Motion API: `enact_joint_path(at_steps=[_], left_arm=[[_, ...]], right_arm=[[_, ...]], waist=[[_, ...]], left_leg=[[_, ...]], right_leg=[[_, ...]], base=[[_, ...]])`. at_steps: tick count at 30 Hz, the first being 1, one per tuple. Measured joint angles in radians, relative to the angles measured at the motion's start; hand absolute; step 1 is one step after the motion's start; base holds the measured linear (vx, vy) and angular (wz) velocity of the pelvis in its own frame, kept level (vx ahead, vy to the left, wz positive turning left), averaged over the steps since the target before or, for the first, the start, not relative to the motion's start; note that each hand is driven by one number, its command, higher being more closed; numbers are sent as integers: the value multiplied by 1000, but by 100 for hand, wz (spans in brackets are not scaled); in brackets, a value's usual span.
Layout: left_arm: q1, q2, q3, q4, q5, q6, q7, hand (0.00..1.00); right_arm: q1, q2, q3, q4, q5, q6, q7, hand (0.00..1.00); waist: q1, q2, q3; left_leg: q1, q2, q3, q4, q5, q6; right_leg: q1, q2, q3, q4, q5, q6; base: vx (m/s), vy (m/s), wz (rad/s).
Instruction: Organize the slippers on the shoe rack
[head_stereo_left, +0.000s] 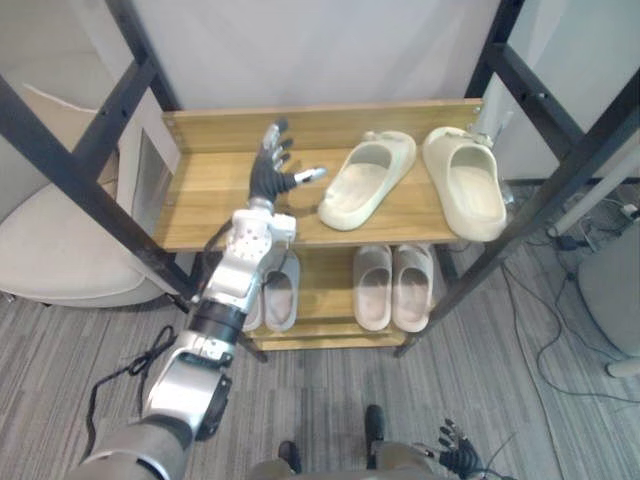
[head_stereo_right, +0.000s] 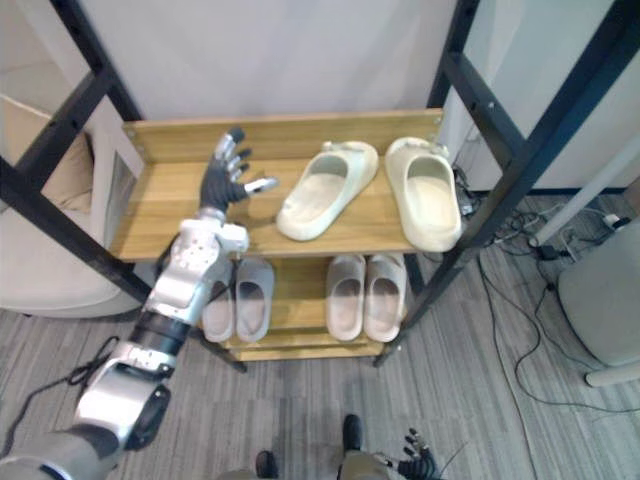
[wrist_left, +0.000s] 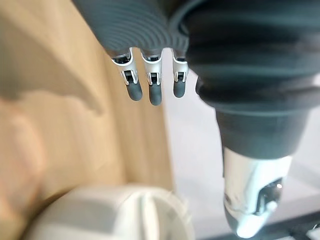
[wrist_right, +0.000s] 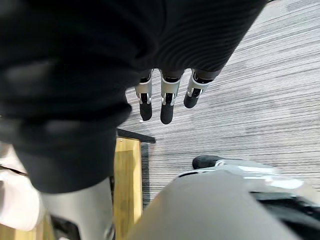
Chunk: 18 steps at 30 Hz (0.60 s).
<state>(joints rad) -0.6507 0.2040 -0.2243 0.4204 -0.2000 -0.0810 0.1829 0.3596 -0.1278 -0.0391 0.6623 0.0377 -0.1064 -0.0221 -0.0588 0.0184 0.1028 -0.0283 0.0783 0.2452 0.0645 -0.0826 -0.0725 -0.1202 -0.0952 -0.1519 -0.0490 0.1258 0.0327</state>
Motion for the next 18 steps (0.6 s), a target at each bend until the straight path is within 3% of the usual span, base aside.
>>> enact_joint_path(at_steps=[18], left_arm=[[96,-93,-121,-61,3,-1,-40,0]], right_arm=[[-20,7,-21,33,-1,8,-1,0]], waist=[[1,0,-7]], left_leg=[[46,-1,-7,-50,14,-7]], right_leg=[[51,7,-11,-39,15,1]], base=[[-3,-3,1]])
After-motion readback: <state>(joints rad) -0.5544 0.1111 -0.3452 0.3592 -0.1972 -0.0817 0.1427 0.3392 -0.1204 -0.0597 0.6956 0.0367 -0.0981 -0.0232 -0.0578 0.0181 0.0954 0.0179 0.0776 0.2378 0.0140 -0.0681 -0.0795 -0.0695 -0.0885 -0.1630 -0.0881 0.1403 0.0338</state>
